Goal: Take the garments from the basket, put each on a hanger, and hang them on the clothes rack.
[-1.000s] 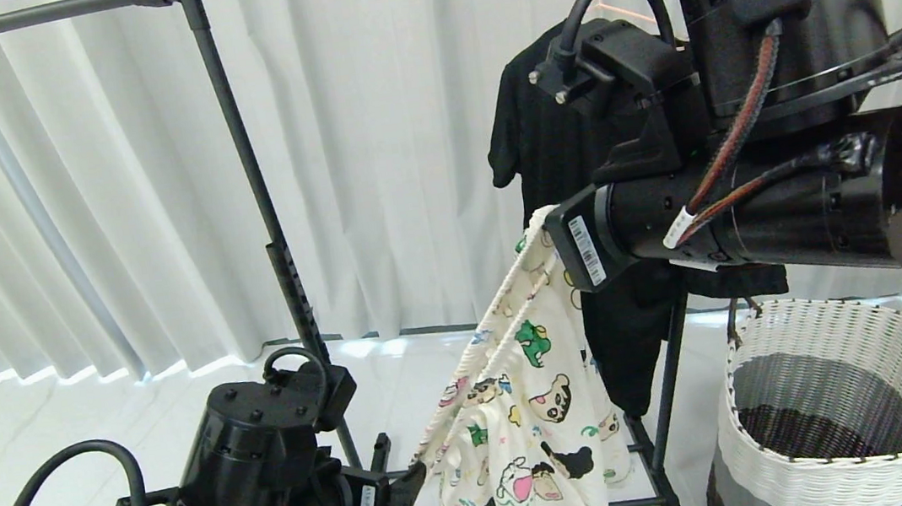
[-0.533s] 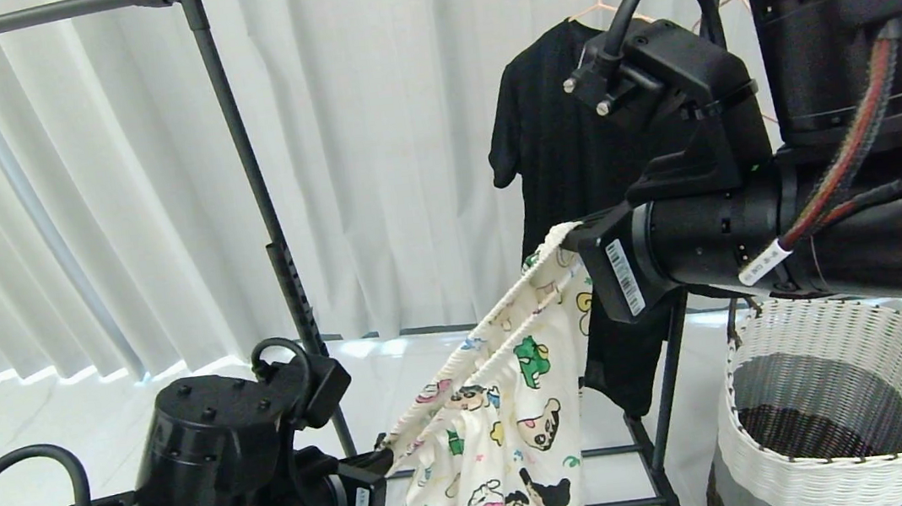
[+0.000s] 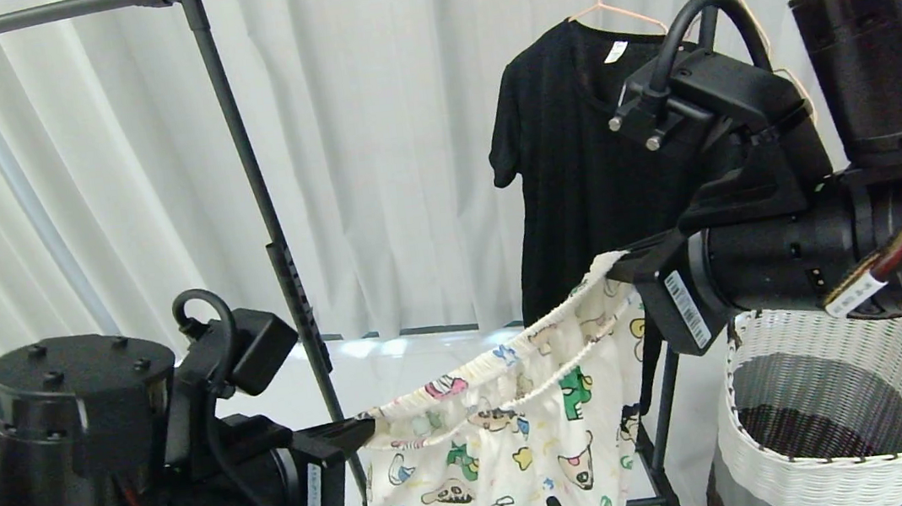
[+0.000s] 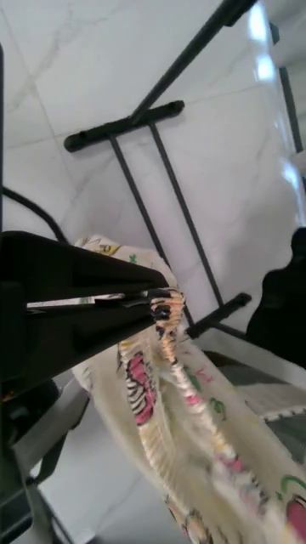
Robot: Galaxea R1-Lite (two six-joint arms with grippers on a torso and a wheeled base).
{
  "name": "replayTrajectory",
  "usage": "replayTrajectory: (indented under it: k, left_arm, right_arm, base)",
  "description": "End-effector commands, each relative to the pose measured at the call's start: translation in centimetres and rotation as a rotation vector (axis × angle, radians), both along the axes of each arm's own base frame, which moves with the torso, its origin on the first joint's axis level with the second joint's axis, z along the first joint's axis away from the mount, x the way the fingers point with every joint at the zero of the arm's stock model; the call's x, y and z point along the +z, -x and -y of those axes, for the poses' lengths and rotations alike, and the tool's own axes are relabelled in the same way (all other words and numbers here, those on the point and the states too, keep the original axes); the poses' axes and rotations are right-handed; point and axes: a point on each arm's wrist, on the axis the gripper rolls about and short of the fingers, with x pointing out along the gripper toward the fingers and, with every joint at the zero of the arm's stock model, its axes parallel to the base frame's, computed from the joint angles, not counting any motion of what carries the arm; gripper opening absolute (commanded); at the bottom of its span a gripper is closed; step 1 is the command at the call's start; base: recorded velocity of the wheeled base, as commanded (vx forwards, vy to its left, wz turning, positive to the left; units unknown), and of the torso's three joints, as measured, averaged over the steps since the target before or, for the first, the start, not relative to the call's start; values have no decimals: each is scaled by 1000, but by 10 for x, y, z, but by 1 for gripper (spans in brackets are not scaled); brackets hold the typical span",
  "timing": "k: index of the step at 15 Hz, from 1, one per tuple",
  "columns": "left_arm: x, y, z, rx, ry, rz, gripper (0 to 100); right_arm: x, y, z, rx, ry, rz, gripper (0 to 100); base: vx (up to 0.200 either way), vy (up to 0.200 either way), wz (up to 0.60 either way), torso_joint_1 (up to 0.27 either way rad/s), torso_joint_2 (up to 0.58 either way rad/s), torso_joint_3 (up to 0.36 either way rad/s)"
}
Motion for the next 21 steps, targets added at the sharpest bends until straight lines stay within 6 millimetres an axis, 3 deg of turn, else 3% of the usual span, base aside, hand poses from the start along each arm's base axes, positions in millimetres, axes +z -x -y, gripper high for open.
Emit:
replayTrajectory:
  k: [1,3,6,9,14,17,19,21]
  left_arm:
    - [61,7,-5,-33,37,12,0]
    - [102,8,-5,-77,69,18,0]
    - [134,7,-3,-87,56,16,0]
    - [138,10,-5,-128,-2,54,0]
    - [139,19,-1,-233,-72,120,0]
    - [147,7,11,-319,-28,237,0]
    - [152,-6,22,-331,22,310,0]
    - [155,-10,25,-330,26,317,0]
  right_arm:
    - [9,3,8,-5,-18,11,0]
    - [15,7,15,-7,-37,21,0]
    - [29,6,35,-59,-39,24,0]
    - [52,2,42,-90,-84,58,0]
    - [58,11,52,-83,-90,59,0]
    - [64,38,68,-25,-97,24,0]
    - [62,64,66,66,-122,-42,0]
    - [56,76,58,136,-104,-78,0]
  base:
    - [0,0,0,0,0,0]
    - [0,0,0,0,0,0]
    - [0,0,0,0,0,0]
    - [0,0,0,0,0,0]
    - [0,0,0,0,0,0]
    - [0,0,0,0,0,0]
    - [0,0,0,0,0,0]
    - [0,0,0,0,0,0]
